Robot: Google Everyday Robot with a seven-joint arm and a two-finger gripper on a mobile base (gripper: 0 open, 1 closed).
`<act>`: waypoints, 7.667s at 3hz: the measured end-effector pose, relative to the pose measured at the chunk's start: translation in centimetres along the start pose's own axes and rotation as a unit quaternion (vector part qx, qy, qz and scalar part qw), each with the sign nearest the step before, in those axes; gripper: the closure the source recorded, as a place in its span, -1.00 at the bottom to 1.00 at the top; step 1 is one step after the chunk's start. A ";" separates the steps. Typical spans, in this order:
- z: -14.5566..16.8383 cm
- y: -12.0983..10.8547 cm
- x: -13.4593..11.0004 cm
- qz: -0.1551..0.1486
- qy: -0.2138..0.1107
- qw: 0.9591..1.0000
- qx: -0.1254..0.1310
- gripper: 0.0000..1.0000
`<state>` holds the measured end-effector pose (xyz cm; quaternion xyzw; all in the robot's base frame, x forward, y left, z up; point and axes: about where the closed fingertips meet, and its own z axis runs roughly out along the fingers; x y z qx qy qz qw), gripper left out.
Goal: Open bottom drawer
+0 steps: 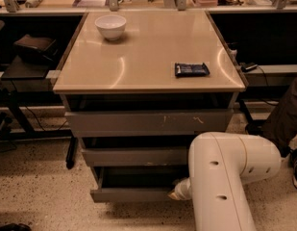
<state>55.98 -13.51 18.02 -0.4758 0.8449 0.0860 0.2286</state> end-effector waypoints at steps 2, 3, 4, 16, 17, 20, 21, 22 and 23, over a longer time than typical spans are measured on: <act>0.1 0.5 0.4 -0.007 0.014 1.000 -0.006 1.00; -0.3 1.7 1.3 -0.001 0.017 1.000 -0.014 1.00; -0.5 1.8 1.1 -0.001 0.017 1.000 -0.014 1.00; -4.7 8.3 7.5 0.030 0.020 0.999 -0.032 1.00; -4.9 9.6 8.5 0.024 0.012 0.999 -0.030 1.00; -5.1 9.8 8.3 0.020 0.007 0.999 -0.029 -0.31; -5.1 9.8 8.3 0.020 0.007 0.999 -0.029 -0.77; -5.1 9.8 8.3 0.020 0.007 0.999 -0.029 -1.00; -5.1 9.8 8.3 0.020 0.007 0.999 -0.029 -1.00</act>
Offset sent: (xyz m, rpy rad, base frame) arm -0.0277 -0.0018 -0.0286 -0.1110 0.0917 0.0777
